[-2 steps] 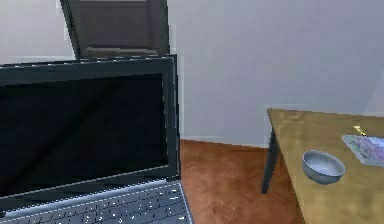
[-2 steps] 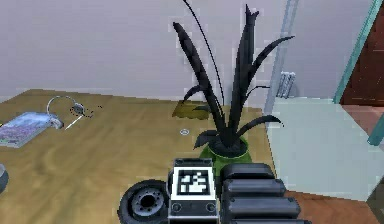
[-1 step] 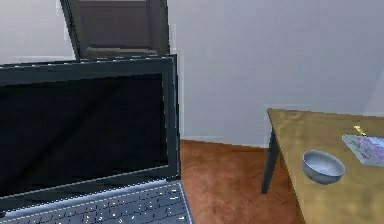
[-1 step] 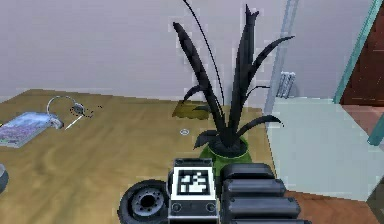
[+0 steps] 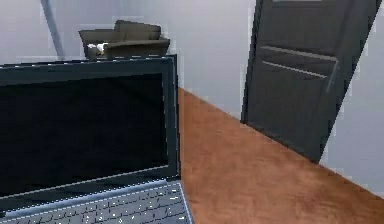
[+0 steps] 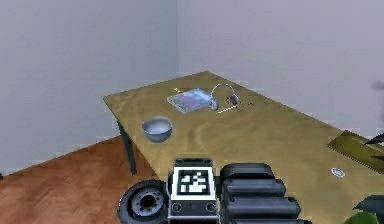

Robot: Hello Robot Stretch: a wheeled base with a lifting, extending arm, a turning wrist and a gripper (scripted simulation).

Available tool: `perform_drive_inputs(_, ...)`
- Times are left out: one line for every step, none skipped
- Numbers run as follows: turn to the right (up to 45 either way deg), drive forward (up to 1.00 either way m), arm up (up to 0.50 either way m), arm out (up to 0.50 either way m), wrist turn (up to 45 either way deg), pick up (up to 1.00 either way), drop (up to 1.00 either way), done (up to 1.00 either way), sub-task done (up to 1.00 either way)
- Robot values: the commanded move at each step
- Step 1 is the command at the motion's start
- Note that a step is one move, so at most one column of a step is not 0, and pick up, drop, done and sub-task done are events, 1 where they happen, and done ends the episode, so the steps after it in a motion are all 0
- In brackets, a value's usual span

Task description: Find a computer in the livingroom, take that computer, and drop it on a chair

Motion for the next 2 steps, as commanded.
perform_drive_inputs(-33.0, 0.00, 0.00, 0.00, 0.0, 0.00, 0.00, 0.00, 0.00)
perform_drive_inputs(0.0, 0.20, 0.00, 0.00, 0.0, 0.00, 0.00, 0.00, 0.00)
